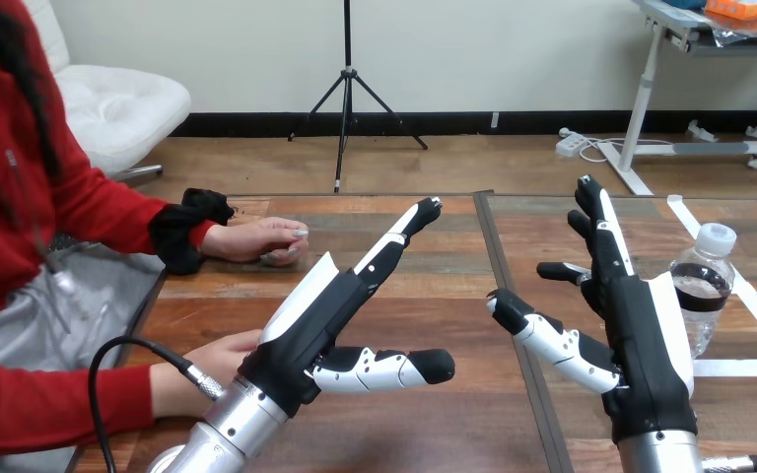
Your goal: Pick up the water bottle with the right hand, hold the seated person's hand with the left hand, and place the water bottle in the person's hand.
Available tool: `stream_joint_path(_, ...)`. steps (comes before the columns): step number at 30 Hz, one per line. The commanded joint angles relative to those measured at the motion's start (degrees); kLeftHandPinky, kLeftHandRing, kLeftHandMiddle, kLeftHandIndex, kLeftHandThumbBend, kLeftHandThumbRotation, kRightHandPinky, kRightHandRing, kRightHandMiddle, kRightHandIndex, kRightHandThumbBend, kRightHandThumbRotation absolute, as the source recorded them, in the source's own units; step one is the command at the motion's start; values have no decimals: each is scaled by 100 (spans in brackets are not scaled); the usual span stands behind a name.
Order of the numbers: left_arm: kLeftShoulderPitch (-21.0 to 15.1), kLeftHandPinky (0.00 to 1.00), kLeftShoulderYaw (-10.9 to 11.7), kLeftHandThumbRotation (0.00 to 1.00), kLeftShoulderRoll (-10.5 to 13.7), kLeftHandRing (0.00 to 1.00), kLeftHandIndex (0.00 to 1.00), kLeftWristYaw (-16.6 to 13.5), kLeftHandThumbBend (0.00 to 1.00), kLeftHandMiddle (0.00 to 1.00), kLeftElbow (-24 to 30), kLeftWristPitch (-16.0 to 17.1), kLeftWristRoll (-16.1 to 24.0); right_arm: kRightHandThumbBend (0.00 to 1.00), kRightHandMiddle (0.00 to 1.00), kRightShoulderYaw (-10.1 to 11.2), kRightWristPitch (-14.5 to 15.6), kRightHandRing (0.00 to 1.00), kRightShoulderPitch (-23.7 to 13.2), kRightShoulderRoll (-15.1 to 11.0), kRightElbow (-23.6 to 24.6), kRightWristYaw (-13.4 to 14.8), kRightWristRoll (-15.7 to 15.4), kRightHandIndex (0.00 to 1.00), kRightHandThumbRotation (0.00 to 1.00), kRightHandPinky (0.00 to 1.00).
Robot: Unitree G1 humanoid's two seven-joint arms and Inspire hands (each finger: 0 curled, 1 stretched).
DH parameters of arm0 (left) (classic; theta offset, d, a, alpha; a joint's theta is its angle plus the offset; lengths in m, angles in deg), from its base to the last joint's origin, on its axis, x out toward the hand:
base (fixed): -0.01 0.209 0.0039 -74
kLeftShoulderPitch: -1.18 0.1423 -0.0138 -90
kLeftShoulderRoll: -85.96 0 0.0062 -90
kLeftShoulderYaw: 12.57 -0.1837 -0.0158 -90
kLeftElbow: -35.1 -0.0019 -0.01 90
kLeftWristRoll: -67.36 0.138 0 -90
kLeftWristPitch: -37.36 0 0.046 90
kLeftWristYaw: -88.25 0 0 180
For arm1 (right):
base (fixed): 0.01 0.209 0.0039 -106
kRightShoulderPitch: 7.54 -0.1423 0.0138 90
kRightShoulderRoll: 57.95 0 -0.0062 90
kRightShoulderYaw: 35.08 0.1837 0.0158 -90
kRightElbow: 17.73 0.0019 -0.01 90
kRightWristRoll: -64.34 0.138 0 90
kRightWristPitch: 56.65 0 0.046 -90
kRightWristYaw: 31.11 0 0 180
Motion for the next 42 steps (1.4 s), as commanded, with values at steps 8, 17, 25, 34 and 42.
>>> stream_joint_path(8, -279, 100, 76, 72, -13, 100, 100, 18, 100, 100, 75, 109, -127, 100, 96, 291, -508, 93, -303, 78, -36, 657, -253, 98, 58, 74)
stream_joint_path(17, -279, 100, 72, 72, -12, 100, 100, 58, 100, 100, 57, 74, -166, 100, 97, 478, -569, 94, -212, 71, 88, 912, -301, 98, 59, 74)
stream_joint_path(25, -285, 100, 81, 71, -21, 100, 100, 64, 100, 100, 38, 76, -165, 100, 97, 693, -820, 94, -169, 53, 90, 1138, -308, 97, 57, 75)
stream_joint_path(34, -303, 100, 74, 71, -28, 100, 100, 54, 100, 100, 26, 105, -152, 100, 96, 933, -1092, 92, -149, 24, 11, 1346, -270, 96, 56, 74)
stream_joint_path(42, -307, 100, 81, 71, -27, 100, 100, 11, 100, 100, 31, 96, -101, 100, 95, 1128, -1250, 91, -146, 58, -57, 1461, -193, 95, 55, 73)
